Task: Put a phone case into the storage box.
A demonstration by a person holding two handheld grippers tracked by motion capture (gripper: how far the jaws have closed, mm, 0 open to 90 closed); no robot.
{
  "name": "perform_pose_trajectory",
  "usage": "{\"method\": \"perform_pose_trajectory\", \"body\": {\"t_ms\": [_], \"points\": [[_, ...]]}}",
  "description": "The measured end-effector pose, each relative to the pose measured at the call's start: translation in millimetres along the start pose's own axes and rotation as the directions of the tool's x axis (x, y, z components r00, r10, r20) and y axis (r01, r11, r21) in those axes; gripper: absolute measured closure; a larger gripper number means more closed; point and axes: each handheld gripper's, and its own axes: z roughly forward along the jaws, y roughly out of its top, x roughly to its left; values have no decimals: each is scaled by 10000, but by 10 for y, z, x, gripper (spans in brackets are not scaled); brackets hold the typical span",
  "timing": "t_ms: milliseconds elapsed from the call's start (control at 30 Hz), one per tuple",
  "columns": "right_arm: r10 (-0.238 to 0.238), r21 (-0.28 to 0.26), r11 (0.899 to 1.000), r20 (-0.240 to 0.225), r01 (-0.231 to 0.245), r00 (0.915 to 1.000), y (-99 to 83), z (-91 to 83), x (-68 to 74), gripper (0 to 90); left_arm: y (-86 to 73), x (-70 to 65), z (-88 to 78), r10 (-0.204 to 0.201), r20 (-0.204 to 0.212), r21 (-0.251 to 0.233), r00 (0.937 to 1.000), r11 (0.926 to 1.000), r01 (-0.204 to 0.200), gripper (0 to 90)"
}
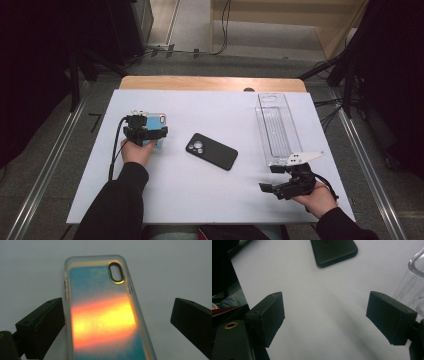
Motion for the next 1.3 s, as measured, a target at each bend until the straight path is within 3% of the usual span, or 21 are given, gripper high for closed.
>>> {"method": "perform_pose_trajectory", "body": {"t_ms": [233, 433, 767, 867, 1067, 1300], "points": [[15, 19, 10000, 11, -15, 10000, -1, 2, -1, 134, -51, -1, 60, -6, -98, 115, 10000, 9999, 7, 1], [17, 13, 10000, 8, -17, 10000, -1, 0, -1, 134, -89, -44, 84, 606, -454, 79, 9971, 9981, -603, 1], [-1, 41, 10000, 38, 1, 10000, -2, 3, 0, 133, -138, -83, 77, 1009, -1086, -72, 9889, 9947, -1023, 89], [17, 48, 10000, 21, -17, 10000, -1, 6, 1, 133, -153, -86, 66, 852, -1180, -244, 9893, 9958, -887, 140], [-3, 46, 10000, 25, 3, 10000, -2, 2, 2, 133, -149, -91, 62, 819, -1212, -220, 9892, 9961, -852, 147], [-37, 34, 10000, 0, 37, 10000, -1, 2, 4, 133, -135, -57, 46, 590, -999, -275, 9933, 9977, -620, 161]]}}
